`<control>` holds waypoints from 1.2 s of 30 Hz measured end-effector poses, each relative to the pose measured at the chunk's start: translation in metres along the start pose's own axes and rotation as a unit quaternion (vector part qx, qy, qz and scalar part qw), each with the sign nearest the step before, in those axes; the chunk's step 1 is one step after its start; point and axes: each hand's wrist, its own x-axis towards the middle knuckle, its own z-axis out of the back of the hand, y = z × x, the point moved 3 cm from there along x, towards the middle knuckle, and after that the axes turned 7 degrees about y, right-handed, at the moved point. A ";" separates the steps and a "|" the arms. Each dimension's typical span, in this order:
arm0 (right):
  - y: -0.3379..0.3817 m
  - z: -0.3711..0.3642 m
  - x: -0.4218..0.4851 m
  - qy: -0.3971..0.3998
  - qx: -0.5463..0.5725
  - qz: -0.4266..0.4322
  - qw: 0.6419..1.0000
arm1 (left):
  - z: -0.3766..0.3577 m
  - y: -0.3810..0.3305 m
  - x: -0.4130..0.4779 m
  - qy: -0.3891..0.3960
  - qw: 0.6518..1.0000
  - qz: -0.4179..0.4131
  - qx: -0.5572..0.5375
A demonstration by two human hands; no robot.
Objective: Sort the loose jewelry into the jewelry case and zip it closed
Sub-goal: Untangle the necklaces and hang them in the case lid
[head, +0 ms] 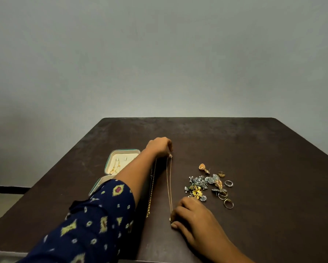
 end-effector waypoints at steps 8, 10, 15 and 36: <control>0.001 -0.006 0.002 -0.046 -0.091 0.020 0.995 | -0.008 0.008 0.010 0.015 1.000 0.000 0.012; 0.003 -0.008 0.002 -0.045 -0.106 0.020 0.993 | -0.009 0.007 0.010 0.022 0.999 0.007 0.025; 0.006 -0.005 0.001 -0.036 -0.106 0.007 0.994 | -0.003 0.004 0.006 -0.009 0.998 0.026 -0.050; 0.010 0.003 -0.005 -0.009 -0.088 -0.007 0.996 | 0.049 -0.008 -0.075 -0.027 0.847 -0.001 -0.530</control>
